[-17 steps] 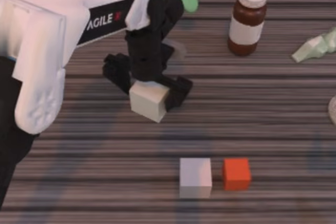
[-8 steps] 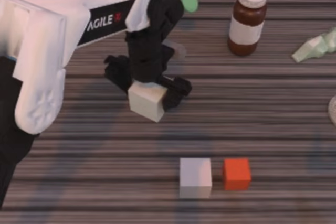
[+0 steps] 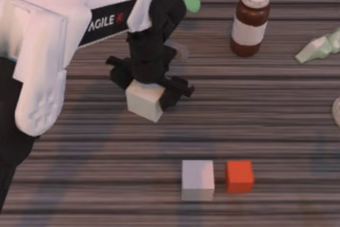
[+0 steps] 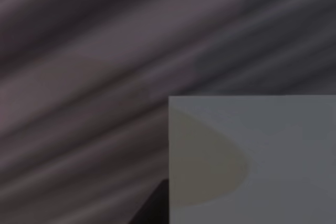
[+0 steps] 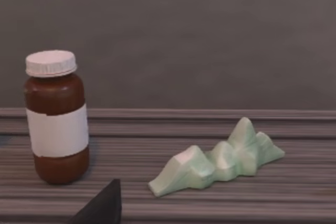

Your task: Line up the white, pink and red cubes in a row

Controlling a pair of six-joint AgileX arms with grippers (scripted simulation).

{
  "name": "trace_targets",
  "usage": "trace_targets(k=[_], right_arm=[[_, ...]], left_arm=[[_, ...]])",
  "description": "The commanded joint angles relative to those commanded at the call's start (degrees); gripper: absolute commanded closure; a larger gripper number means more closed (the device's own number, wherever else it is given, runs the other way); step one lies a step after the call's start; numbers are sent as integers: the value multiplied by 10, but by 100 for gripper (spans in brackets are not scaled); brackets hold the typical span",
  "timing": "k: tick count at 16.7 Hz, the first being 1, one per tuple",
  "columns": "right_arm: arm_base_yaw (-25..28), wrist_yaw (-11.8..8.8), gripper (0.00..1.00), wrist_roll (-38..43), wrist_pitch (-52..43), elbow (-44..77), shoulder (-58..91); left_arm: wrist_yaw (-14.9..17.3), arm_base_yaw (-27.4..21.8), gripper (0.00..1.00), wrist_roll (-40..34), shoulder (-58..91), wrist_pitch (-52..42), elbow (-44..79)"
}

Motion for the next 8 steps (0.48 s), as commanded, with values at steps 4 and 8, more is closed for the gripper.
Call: trace_targets(k=[4, 8], right_arm=[[0, 0, 0, 0, 0, 0, 0], [0, 0, 0, 0, 0, 0, 0]], left_arm=[[0, 0, 100, 0, 0, 0, 0], [0, 0, 100, 0, 0, 0, 0]])
